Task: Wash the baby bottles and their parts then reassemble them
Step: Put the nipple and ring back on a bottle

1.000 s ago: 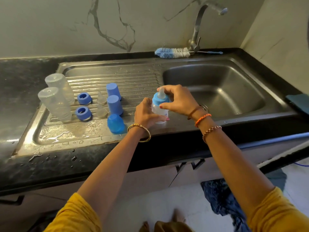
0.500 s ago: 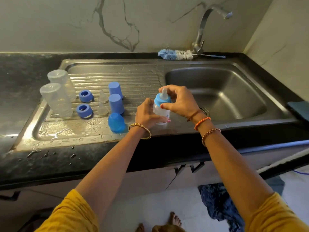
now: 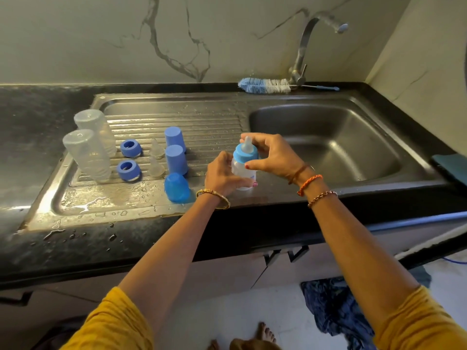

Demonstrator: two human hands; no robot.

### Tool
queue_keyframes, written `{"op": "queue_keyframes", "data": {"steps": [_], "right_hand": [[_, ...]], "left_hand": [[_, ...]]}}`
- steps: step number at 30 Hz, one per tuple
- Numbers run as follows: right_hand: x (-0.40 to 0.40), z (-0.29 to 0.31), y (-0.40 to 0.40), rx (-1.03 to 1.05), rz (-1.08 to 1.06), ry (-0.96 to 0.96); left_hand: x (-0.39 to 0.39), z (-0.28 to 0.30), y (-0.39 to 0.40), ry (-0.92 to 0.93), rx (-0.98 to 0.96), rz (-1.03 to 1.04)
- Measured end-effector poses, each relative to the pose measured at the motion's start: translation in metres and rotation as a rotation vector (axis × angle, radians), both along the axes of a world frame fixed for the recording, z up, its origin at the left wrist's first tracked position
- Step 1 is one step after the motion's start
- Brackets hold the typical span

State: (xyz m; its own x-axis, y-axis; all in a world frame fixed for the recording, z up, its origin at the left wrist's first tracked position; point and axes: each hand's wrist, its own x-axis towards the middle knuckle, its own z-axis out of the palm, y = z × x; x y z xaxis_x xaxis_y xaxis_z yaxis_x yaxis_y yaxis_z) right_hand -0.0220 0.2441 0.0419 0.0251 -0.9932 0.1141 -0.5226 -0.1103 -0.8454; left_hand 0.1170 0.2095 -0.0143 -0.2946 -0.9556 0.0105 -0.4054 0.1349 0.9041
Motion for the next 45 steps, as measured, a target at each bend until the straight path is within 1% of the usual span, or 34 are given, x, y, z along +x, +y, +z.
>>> {"op": "queue_keyframes", "data": {"steps": [7,10,12,14,17,18,19,21,23,28,30,32,34,38,39,41,45], "right_hand": [[0.017,-0.016,-0.004,-0.182,-0.263,0.064],[0.029,-0.022,-0.006,-0.210,-0.412,0.148],[0.032,-0.022,-0.006,-0.211,-0.456,0.194],[0.028,-0.016,-0.004,-0.146,-0.388,0.137],[0.015,-0.006,0.004,0.022,-0.147,-0.139],[0.011,-0.003,0.006,0.045,-0.078,-0.202],[0.009,-0.002,0.007,0.036,-0.040,-0.207],[0.010,-0.001,0.006,-0.040,-0.065,-0.096],[0.013,-0.002,0.004,-0.107,-0.147,-0.007],[0.026,-0.013,-0.001,-0.211,-0.390,0.089],[0.035,-0.019,-0.005,-0.222,-0.501,0.152],[0.039,-0.022,-0.007,-0.173,-0.544,0.178],[0.033,-0.019,-0.008,-0.101,-0.452,0.131],[0.013,-0.003,0.001,-0.026,-0.081,-0.051],[0.011,-0.002,0.002,-0.012,-0.021,-0.068],[0.012,-0.001,0.001,-0.038,-0.016,-0.031],[0.011,-0.004,-0.004,-0.103,-0.170,0.007]], "left_hand": [[0.000,0.001,0.001,-0.031,-0.006,0.001],[0.000,-0.001,0.000,-0.042,-0.029,0.022],[0.000,-0.004,0.000,-0.032,-0.041,0.024],[0.001,-0.005,0.000,-0.003,-0.040,0.017],[0.002,-0.003,0.000,0.018,-0.021,-0.001],[0.002,-0.002,0.000,0.012,-0.018,-0.005],[0.002,-0.001,0.001,0.006,-0.014,-0.005],[0.002,-0.001,0.002,0.008,-0.011,-0.001],[0.001,-0.001,0.002,0.005,-0.016,-0.001],[0.001,-0.003,0.002,-0.005,-0.042,0.004],[-0.001,-0.004,0.001,-0.007,-0.045,0.018],[-0.002,-0.004,0.000,-0.017,-0.037,0.036],[-0.002,-0.003,-0.001,-0.032,-0.019,0.042],[0.000,0.001,-0.001,-0.022,0.015,0.011],[0.001,0.001,0.000,-0.017,0.020,0.010],[0.000,0.001,0.000,-0.028,0.021,0.018],[-0.002,-0.003,-0.001,-0.042,-0.001,0.039]]}}
